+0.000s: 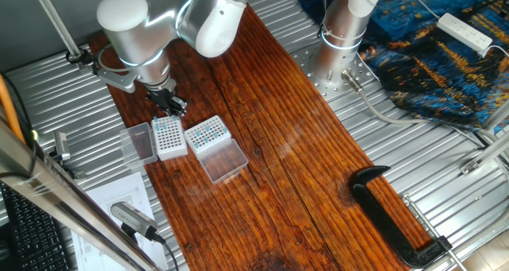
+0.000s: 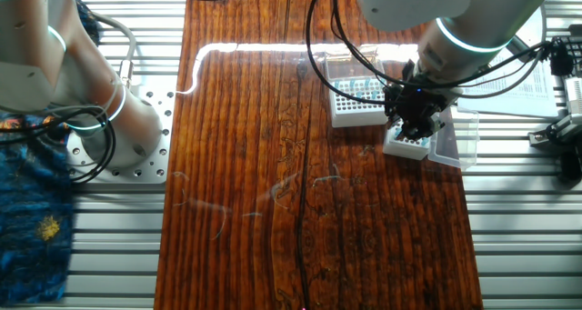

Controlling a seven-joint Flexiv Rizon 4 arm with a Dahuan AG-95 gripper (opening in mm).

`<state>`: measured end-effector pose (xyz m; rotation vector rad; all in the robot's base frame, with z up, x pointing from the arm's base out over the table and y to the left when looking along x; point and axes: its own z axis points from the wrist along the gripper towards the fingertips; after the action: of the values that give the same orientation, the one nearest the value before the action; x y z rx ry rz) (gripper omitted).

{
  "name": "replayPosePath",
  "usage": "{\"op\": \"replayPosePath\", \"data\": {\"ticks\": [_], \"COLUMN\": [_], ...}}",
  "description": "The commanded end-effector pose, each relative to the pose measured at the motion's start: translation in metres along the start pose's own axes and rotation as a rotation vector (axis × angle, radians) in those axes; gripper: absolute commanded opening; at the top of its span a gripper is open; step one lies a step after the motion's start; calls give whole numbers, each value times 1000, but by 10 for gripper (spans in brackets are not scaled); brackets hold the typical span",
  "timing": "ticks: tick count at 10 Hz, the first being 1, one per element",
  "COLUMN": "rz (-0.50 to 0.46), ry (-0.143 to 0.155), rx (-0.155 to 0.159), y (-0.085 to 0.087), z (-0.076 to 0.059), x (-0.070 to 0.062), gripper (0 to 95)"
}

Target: Transfer all medium pipette tips from one holder to another

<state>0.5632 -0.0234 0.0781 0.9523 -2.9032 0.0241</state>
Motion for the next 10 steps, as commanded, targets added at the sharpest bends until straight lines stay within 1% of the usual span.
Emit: {"op": "replayPosePath", "data": {"ticks": [1, 2, 8, 10], "rz": [2, 7, 16, 16], "ry": [-1, -2, -4, 6], "rx": [0, 1, 2, 1], "y": [0, 0, -1, -1], "z": [0, 0, -1, -9], "x": [0, 0, -2, -5], "gripper": [190, 0, 0, 0]}}
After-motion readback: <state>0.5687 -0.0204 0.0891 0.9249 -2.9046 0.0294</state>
